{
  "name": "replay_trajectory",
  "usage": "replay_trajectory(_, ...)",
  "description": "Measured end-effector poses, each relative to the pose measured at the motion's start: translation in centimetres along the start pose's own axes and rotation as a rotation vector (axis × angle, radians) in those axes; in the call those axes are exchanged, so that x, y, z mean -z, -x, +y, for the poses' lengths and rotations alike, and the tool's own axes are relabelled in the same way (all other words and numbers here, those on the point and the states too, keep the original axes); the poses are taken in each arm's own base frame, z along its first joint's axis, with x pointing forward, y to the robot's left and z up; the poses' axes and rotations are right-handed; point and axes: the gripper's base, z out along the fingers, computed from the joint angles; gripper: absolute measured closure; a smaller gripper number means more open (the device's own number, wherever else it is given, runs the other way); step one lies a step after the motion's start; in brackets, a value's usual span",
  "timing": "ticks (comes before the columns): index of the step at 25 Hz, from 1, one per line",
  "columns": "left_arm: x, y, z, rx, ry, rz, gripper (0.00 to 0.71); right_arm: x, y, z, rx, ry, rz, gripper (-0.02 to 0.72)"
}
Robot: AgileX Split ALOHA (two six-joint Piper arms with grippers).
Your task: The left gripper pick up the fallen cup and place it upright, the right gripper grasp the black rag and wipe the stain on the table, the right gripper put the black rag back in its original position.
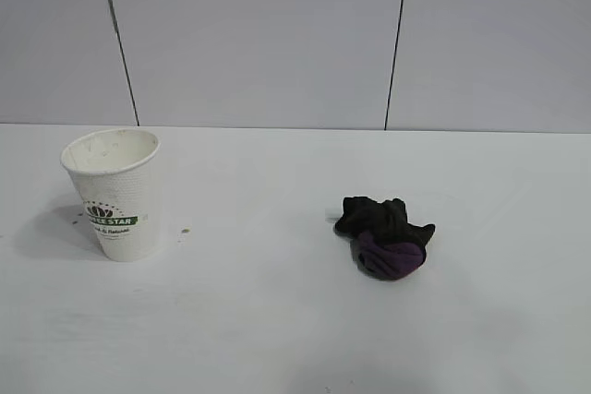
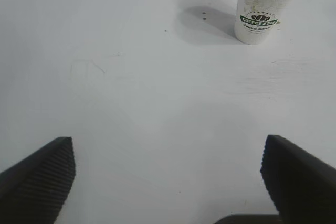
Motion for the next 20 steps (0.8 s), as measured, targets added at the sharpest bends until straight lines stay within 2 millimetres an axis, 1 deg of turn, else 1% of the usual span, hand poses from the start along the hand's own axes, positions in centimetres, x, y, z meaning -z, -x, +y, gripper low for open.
replay_trajectory(2, 0.0, 0.0, 0.0, 0.0, 0.0, 0.0, 0.016, -1.8, -1.2, -0.5, 0.014, 0.01, 0.063, 0.159)
replay_trajectory(5, 0.0, 0.0, 0.0, 0.0, 0.0, 0.0, 0.016, -3.9, -2.6, -1.1, 0.041, -0.004, 0.113, 0.159)
replay_trajectory(9, 0.0, 0.0, 0.0, 0.0, 0.0, 0.0, 0.016, -5.9, -4.3, -1.7, 0.051, -0.03, 0.179, 0.159)
replay_trajectory(11, 0.0, 0.0, 0.0, 0.0, 0.0, 0.0, 0.016, -6.3, -4.7, -1.8, 0.052, -0.035, 0.192, 0.159)
replay_trajectory(20, 0.0, 0.0, 0.0, 0.0, 0.0, 0.0, 0.016, -6.3, -4.6, -1.7, 0.085, 0.012, 0.188, 0.159)
